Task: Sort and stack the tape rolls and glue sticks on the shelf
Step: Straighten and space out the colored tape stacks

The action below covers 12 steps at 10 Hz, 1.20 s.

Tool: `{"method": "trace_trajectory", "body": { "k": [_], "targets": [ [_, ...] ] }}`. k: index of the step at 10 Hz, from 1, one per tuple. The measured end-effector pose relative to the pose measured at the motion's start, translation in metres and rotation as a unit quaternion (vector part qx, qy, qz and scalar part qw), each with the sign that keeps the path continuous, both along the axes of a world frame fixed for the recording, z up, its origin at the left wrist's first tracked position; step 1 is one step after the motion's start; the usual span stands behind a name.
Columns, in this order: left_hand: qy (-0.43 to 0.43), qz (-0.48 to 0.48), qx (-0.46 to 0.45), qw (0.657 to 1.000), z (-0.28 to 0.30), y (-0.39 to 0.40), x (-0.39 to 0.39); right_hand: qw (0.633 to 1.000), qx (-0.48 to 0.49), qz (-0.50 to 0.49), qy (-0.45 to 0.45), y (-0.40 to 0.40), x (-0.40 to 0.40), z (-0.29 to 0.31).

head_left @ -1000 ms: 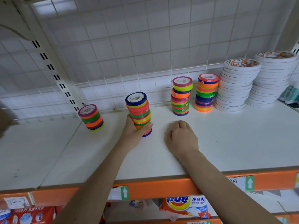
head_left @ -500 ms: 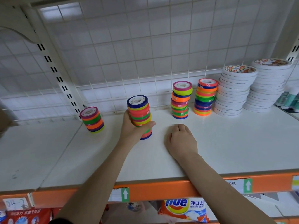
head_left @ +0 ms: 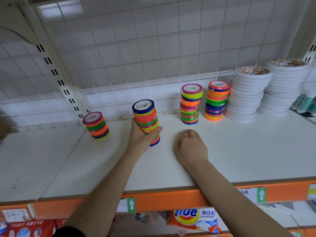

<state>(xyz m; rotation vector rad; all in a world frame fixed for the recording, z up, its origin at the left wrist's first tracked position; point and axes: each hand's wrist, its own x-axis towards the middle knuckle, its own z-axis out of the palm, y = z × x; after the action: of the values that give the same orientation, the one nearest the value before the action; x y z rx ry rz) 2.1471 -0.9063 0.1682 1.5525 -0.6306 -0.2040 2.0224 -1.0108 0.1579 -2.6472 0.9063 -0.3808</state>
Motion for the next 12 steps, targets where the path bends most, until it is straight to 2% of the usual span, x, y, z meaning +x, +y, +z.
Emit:
{"method": "trace_trajectory", "body": {
  "k": [2, 5, 12],
  "targets": [
    [0.005, 0.000, -0.001, 1.000, 0.002, 0.001, 0.000, 1.000, 0.001, 0.002, -0.002, -0.001, 0.000, 0.000],
    [0.013, 0.054, -0.017, 0.998, 0.014, -0.004, -0.003, 1.000, -0.003, 0.000, -0.006, -0.001, 0.001, -0.001],
    [0.010, 0.038, 0.021, 0.999, 0.013, -0.003, -0.001, 1.000, 0.005, 0.002, -0.011, -0.003, 0.000, -0.003]
  ]
}}
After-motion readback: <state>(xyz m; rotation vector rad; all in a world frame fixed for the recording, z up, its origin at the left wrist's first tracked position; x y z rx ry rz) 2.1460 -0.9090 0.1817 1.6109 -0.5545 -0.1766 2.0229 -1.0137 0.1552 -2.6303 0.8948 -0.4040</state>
